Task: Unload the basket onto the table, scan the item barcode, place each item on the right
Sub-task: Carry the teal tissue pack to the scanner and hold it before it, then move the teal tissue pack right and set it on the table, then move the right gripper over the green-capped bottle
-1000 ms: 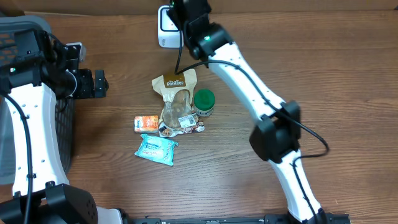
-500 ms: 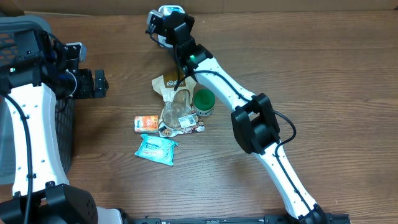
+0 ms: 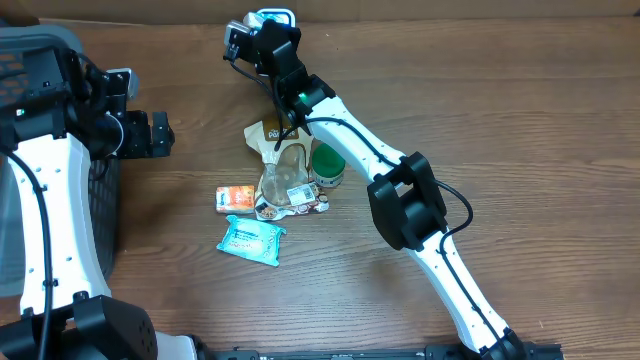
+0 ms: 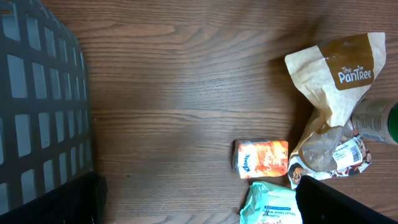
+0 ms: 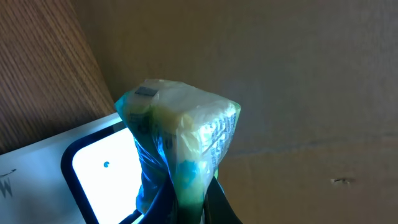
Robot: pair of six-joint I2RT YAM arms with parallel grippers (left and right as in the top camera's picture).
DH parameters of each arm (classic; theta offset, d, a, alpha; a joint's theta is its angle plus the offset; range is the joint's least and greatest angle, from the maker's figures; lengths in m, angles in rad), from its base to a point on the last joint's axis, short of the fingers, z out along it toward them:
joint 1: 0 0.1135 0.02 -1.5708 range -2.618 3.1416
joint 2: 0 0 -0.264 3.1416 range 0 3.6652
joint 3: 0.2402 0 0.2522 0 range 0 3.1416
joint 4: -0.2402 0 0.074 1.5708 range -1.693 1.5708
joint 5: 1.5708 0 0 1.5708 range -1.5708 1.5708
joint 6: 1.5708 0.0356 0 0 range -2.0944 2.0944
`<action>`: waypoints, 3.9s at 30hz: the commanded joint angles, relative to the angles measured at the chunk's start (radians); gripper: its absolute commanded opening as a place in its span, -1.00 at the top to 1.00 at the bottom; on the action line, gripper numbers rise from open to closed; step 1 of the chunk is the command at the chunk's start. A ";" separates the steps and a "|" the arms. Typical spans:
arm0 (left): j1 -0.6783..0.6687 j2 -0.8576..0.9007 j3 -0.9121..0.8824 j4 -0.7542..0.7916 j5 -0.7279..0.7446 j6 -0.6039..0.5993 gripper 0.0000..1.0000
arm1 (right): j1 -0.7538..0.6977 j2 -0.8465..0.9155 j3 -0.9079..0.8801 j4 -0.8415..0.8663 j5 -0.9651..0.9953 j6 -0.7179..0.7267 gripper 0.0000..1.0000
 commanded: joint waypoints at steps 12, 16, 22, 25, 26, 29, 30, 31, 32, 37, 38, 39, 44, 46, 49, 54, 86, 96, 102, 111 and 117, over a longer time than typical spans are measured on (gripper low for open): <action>0.004 0.010 0.018 0.003 -0.003 0.019 -0.99 | -0.014 -0.042 0.015 -0.031 0.003 0.146 0.92; 0.004 0.010 0.018 0.003 -0.003 0.019 -0.99 | -0.023 -0.082 0.015 -0.100 0.003 0.153 0.92; 0.004 0.010 0.018 0.004 -0.003 0.019 -0.99 | -0.031 -0.211 0.015 -0.272 -0.013 0.307 0.92; 0.004 0.010 0.018 0.003 -0.003 0.019 -0.99 | -0.033 -0.310 0.015 -0.378 -0.056 0.408 0.92; 0.004 0.010 0.018 0.003 -0.003 0.018 -0.99 | -0.035 -0.354 0.015 -0.427 -0.083 0.462 0.92; 0.004 0.010 0.018 0.003 -0.003 0.018 -0.99 | -0.048 -0.476 0.015 -0.590 -0.193 0.643 0.92; 0.004 0.010 0.018 0.003 -0.003 0.019 -0.99 | -0.056 -0.515 0.015 -0.649 -0.236 0.708 0.92; 0.004 0.010 0.018 0.003 -0.003 0.019 -0.99 | -0.072 -0.566 0.015 -0.728 -0.285 0.802 0.92; 0.004 0.010 0.018 0.003 -0.003 0.019 -0.99 | -0.084 -0.593 0.015 -0.777 -0.309 0.866 0.92; 0.004 0.010 0.018 0.003 -0.003 0.019 -0.99 | -0.202 -0.733 0.015 -1.114 -0.500 1.152 0.92; 0.004 0.010 0.018 0.003 -0.003 0.019 -0.98 | -0.231 -0.746 0.015 -1.174 -0.549 1.167 0.92; 0.004 0.010 0.018 0.003 -0.003 0.019 -0.99 | -0.265 -0.754 0.015 -1.240 -0.604 1.174 0.92; 0.004 0.010 0.018 0.003 -0.003 0.019 -0.99 | -0.418 -0.740 -0.026 -1.451 -0.726 1.183 0.92; 0.004 0.010 0.018 0.003 -0.003 0.019 -0.99 | -0.462 -0.735 -0.082 -1.469 -0.735 1.184 0.92; 0.004 0.010 0.018 0.003 -0.003 0.019 -0.99 | -0.517 -0.734 -0.212 -1.443 -0.733 1.205 0.92; 0.004 0.010 0.018 0.003 -0.003 0.019 -0.99 | -0.600 -0.734 -0.481 -1.318 -0.739 1.235 0.92; 0.004 0.010 0.018 0.003 -0.003 0.019 -0.99 | -0.887 -0.728 -1.017 -0.895 -0.710 1.336 0.67; 0.004 0.010 0.018 0.003 -0.003 0.019 -0.99 | -0.890 -0.729 -0.984 -0.946 -0.690 1.336 0.09; 0.004 0.010 0.018 0.003 -0.003 0.019 -0.99 | -0.840 -0.740 -0.822 -1.109 -0.734 1.235 0.09; 0.004 0.010 0.018 0.003 -0.003 0.019 -0.99 | -0.577 -0.746 -0.680 -1.137 -0.737 1.113 -0.29; 0.004 0.010 0.018 0.003 -0.003 0.019 -0.99 | -0.387 -0.745 -0.680 -1.052 -0.647 0.965 -0.74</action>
